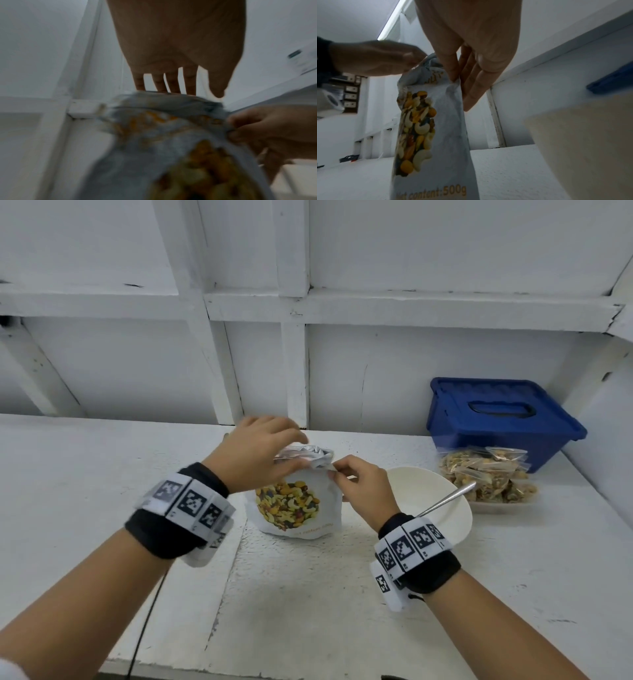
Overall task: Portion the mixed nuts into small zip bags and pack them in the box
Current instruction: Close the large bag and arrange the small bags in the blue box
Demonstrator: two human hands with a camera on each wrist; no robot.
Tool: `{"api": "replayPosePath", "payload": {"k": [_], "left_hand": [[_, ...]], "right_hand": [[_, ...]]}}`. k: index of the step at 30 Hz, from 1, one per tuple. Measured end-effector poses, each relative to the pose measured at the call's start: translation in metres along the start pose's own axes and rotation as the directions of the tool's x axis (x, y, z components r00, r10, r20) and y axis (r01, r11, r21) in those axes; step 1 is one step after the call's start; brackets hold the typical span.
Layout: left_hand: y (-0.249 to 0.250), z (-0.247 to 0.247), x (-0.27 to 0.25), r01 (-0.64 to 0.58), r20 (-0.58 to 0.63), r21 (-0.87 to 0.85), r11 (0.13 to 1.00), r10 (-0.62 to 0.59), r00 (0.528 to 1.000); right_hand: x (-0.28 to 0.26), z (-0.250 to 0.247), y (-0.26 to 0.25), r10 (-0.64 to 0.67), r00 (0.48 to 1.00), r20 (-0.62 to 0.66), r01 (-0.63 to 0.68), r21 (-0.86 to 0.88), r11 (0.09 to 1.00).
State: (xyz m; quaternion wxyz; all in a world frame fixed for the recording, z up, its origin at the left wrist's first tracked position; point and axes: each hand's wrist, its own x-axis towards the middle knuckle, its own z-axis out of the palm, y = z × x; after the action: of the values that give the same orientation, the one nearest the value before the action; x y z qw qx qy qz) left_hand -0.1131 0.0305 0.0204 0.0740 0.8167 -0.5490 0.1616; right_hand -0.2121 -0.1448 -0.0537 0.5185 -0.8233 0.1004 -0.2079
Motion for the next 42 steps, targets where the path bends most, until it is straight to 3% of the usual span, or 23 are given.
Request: {"api": "replayPosePath", "payload": {"k": [2, 5, 10, 14, 17, 20, 22, 25, 27, 29, 33, 36, 42], "left_hand": [[0.019, 0.009, 0.008, -0.013, -0.072, -0.001, 1.000, 0.013, 0.997], [0.030, 0.020, 0.017, 0.091, -0.081, -0.082, 0.992, -0.098, 0.992], [0.027, 0.027, 0.019, 0.141, -0.228, -0.356, 0.924, -0.232, 0.946], [0.028, 0.025, 0.020, 0.176, -0.281, -0.362, 0.915, -0.287, 0.916], [0.027, 0.024, 0.021, 0.162, -0.262, -0.381, 0.910, -0.274, 0.925], [0.020, 0.012, 0.019, 0.126, -0.150, -0.404, 0.906, -0.201, 0.968], [0.011, 0.001, 0.015, 0.226, -0.022, -0.347, 0.910, -0.249, 0.968], [-0.005, -0.006, 0.009, 0.445, 0.262, -0.148, 0.883, -0.398, 0.879], [-0.014, -0.006, 0.006, 0.493, 0.405, -0.068, 0.868, -0.427, 0.809], [-0.018, -0.004, 0.006, 0.502, 0.447, -0.070, 0.862, -0.423, 0.788], [-0.018, -0.005, 0.004, 0.524, 0.277, -0.223, 0.822, -0.462, 0.843], [-0.024, -0.008, 0.002, 0.531, 0.127, -0.341, 0.776, -0.522, 0.844], [-0.018, -0.007, 0.003, 0.476, 0.017, -0.473, 0.742, -0.532, 0.846]], "right_hand": [[-0.001, 0.003, -0.004, -0.008, 1.000, 0.008, 0.008, 0.016, 1.000], [-0.004, 0.005, -0.004, -0.011, 1.000, 0.016, 0.011, 0.018, 1.000], [-0.010, 0.006, 0.004, -0.028, 0.999, 0.041, 0.027, 0.020, 0.999], [-0.009, 0.005, 0.007, -0.044, 0.999, 0.021, 0.044, 0.029, 0.999], [-0.008, 0.002, 0.009, -0.039, 0.999, 0.032, 0.038, 0.030, 0.999], [-0.008, -0.005, 0.012, -0.015, 0.999, 0.039, 0.015, 0.011, 1.000], [-0.008, -0.011, 0.013, 0.000, 0.999, 0.045, 0.000, 0.006, 1.000], [-0.007, -0.022, 0.013, 0.013, 0.998, 0.062, -0.015, 0.032, 0.999], [-0.007, -0.027, 0.015, 0.010, 0.998, 0.057, -0.012, 0.038, 0.999], [-0.006, -0.031, 0.016, 0.013, 0.998, 0.057, -0.015, 0.028, 1.000], [-0.004, -0.037, 0.017, 0.058, 0.996, 0.066, -0.059, 0.016, 0.998], [-0.003, -0.042, 0.018, 0.085, 0.994, 0.064, -0.086, 0.016, 0.996], [0.002, -0.047, 0.020, 0.129, 0.990, 0.063, -0.130, 0.021, 0.991]]}}
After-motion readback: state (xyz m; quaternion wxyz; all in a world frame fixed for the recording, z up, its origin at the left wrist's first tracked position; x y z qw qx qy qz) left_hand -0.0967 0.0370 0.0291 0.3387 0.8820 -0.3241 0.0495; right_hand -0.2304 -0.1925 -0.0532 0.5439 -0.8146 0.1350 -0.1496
